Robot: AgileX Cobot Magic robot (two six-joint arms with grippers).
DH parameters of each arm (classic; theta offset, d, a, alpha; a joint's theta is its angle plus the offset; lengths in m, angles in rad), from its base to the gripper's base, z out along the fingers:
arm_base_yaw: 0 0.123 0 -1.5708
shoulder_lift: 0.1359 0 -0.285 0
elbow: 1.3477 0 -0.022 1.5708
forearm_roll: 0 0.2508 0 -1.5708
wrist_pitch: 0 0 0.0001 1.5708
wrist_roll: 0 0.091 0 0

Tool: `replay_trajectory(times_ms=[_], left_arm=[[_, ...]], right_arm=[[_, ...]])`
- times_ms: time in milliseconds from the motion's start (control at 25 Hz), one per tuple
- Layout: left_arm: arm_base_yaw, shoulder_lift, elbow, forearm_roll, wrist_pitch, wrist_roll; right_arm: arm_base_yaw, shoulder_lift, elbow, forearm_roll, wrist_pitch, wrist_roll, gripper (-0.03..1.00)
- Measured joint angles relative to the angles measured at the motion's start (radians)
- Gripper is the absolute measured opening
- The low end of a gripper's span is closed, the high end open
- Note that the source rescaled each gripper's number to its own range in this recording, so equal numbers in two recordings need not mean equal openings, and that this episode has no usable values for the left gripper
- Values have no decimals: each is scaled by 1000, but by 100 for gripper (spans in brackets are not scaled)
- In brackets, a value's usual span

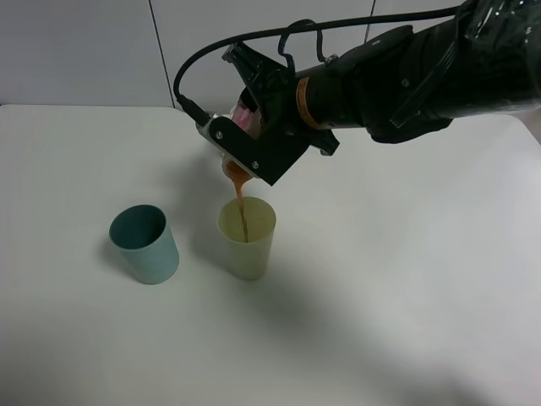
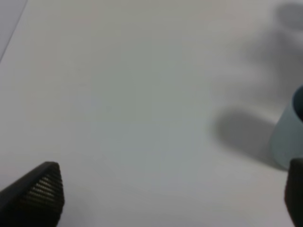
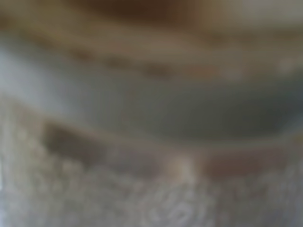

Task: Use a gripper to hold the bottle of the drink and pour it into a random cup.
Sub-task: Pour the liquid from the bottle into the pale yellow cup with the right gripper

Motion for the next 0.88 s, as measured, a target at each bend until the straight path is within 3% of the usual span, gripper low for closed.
replay_trajectory(times_ms=[360, 880], left_arm=[[0, 0, 0, 0, 0, 0], [0, 0, 0, 0, 0, 0]], right_arm=[[23, 0, 0, 0, 67, -3, 0], [43, 0, 0, 0, 91, -4, 0]])
